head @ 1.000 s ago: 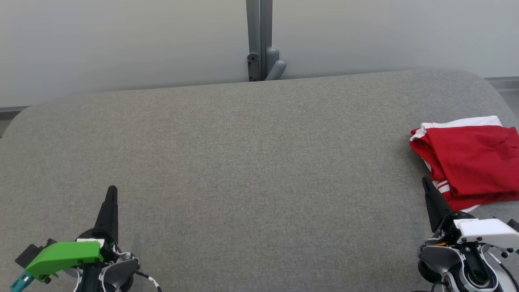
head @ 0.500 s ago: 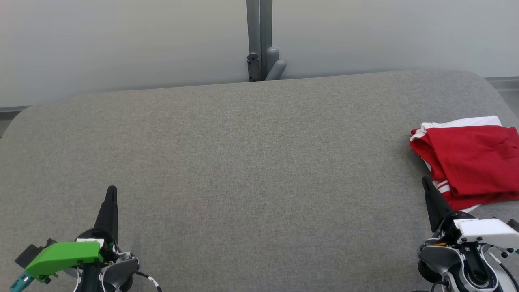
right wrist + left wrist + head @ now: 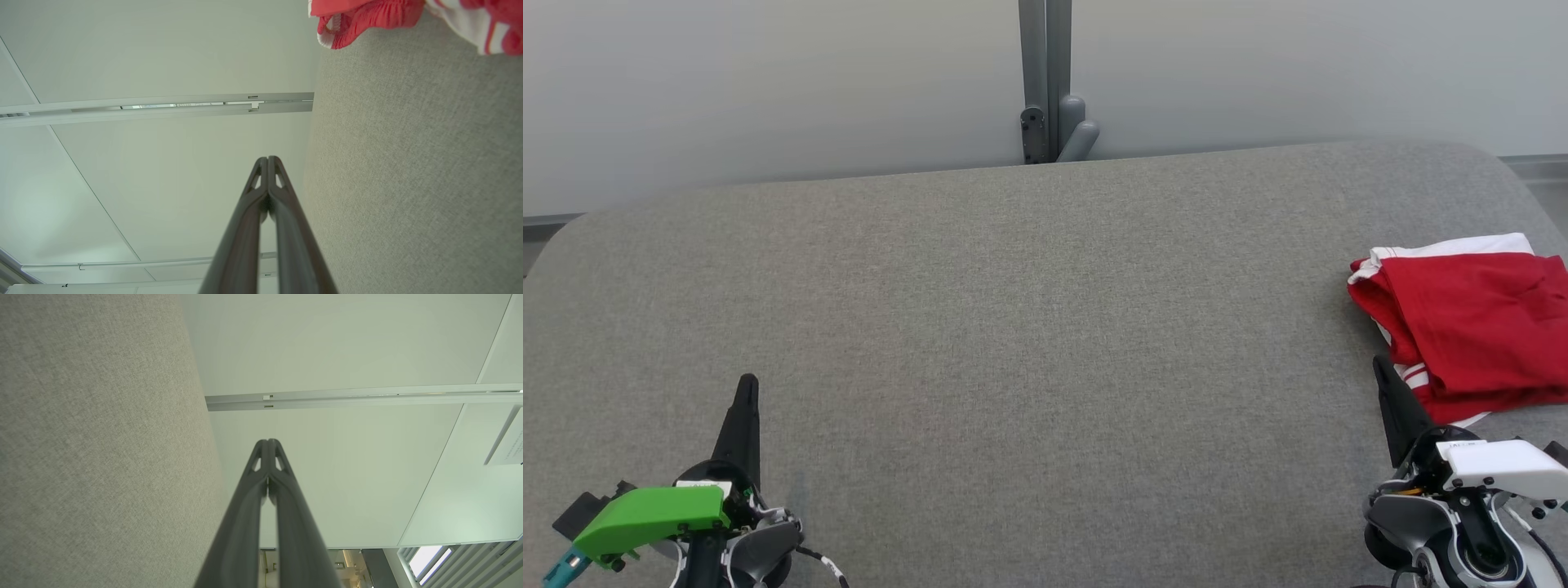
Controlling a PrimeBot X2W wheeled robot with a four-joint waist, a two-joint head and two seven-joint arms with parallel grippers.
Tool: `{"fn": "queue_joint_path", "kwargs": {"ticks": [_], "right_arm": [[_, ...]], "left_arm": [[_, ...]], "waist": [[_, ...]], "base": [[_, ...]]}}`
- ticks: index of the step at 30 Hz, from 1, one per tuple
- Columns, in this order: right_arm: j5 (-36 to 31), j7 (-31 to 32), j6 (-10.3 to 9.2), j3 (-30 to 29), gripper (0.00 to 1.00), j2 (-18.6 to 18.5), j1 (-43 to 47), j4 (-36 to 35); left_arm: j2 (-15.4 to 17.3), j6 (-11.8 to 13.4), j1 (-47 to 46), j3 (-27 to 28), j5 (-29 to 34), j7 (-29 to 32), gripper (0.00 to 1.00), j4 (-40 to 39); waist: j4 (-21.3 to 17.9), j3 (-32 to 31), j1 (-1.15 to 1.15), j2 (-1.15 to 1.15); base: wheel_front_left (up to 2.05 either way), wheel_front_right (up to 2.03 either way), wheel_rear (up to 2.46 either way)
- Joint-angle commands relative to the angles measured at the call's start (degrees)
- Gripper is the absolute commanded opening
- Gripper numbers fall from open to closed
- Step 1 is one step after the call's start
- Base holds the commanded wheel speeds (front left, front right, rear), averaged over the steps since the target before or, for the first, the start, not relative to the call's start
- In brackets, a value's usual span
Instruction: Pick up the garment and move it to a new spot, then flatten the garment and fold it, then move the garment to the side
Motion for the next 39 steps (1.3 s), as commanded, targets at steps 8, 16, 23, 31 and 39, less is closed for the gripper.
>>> {"fn": "queue_joint_path", "kwargs": {"ticks": [8, 16, 23, 31, 39], "right_arm": [[0.3, 0.2, 0.02, 0.1, 0.0, -0.3, -0.5, -0.2], [0.3, 0.2, 0.02, 0.1, 0.0, -0.2, -0.5, -0.2], [0.3, 0.2, 0.02, 0.1, 0.0, -0.2, -0.5, -0.2], [0.3, 0.2, 0.02, 0.1, 0.0, -0.2, -0.5, -0.2], [0.3, 0.2, 0.02, 0.1, 0.0, -0.2, -0.5, -0.2]], "left_arm": [[0.0, -0.2, -0.8, 0.2, 0.2, 0.1, 0.0, -0.1], [0.0, -0.2, -0.8, 0.2, 0.3, 0.2, 0.0, -0.1], [-0.1, -0.2, -0.8, 0.3, 0.3, 0.3, 0.0, -0.1], [-0.1, -0.2, -0.8, 0.3, 0.4, 0.3, 0.0, -0.1], [-0.1, -0.2, -0.8, 0.4, 0.4, 0.3, 0.0, -0.1]], "waist": [[0.0, 0.0, 0.0, 0.0], [0.0, 0.0, 0.0, 0.0], [0.0, 0.0, 0.0, 0.0], [0.0, 0.0, 0.0, 0.0], [0.0, 0.0, 0.0, 0.0]], "base": [[0.0, 0.0, 0.0], [0.0, 0.0, 0.0], [0.0, 0.0, 0.0], [0.0, 0.0, 0.0], [0.0, 0.0, 0.0]]}}
